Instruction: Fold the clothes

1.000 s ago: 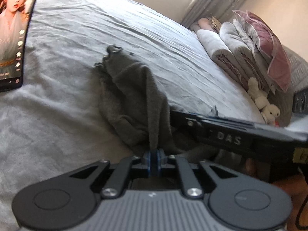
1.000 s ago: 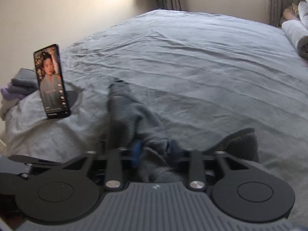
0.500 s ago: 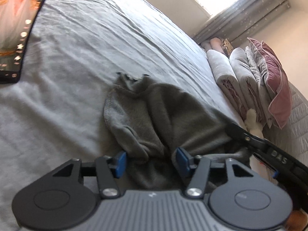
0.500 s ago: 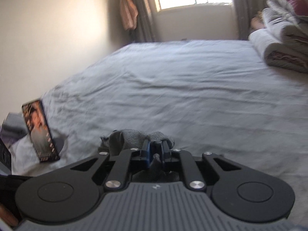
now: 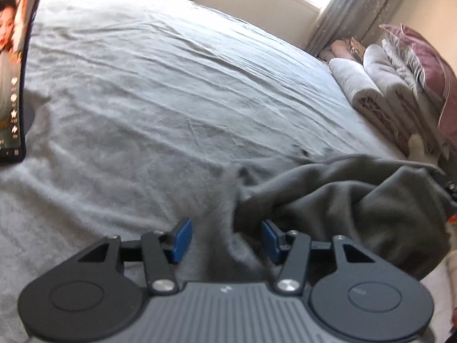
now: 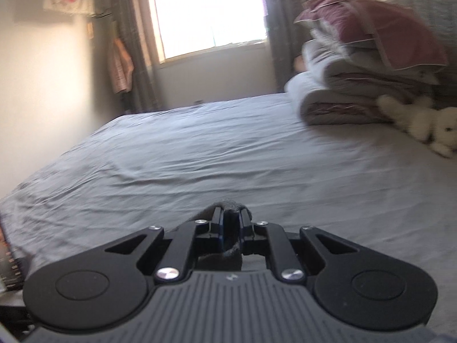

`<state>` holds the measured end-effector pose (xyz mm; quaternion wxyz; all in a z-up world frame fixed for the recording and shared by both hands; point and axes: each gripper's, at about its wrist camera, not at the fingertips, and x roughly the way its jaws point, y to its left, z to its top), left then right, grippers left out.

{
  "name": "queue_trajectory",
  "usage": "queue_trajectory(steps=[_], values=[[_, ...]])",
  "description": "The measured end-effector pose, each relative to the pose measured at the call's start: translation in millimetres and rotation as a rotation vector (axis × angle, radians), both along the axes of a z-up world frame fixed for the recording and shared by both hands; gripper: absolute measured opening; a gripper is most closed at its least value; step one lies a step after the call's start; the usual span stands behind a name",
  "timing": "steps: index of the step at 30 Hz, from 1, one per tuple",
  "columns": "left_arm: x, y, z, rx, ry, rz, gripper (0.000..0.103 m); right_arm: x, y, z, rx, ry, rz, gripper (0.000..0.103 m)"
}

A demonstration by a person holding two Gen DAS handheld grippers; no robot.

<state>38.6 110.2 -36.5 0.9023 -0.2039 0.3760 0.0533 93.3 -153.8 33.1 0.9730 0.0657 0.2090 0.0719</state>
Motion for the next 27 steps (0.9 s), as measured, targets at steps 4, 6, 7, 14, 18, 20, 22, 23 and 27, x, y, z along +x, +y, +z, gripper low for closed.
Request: queue_trajectory(steps=[4, 6, 7, 14, 18, 20, 22, 23, 27], values=[[8.1, -16.7, -2.5, 0.105, 0.000, -0.033, 0.026, 1.0, -17.2, -7.2, -0.039, -0.019, -0.072, 0.012], [12.7, -24.3, -3.5, 0.128, -0.003, -0.062, 0.004, 0.9, -22.8, -13.0, -0.048, -0.015, -0.079, 0.012], [14.4, -27.4, -3.7, 0.135, -0.005, -0.071, 0.004, 1.5, -24.0, -16.2, -0.055, -0.015, -0.080, 0.012], [23.6, -34.8, 5.4, 0.272, -0.053, -0.046, 0.003, 0.9, -33.8, -31.6, -0.047, -0.017, -0.097, 0.012], [43.3, -30.6, 20.2, 0.393, -0.097, -0.029, 0.004, 13.1, -40.0, -18.0, -0.018, -0.027, -0.064, 0.012], [56.4, -25.4, 32.7, 0.434, -0.121, -0.020, 0.004, 19.3, -36.9, -10.1, -0.048, -0.058, -0.046, 0.012], [70.7, -21.0, 43.8, 0.471, -0.142, -0.009, 0.004, 28.9, -32.1, -1.4, -0.074, -0.084, -0.024, 0.012], [78.6, -19.6, 48.0, 0.488, -0.149, -0.003, 0.004, 32.3, -30.5, 1.2, -0.082, -0.095, -0.017, 0.012], [110.5, -14.0, 64.7, 0.556, -0.176, 0.021, 0.004, 54.4, -21.1, -3.7, -0.120, -0.093, -0.002, 0.012]])
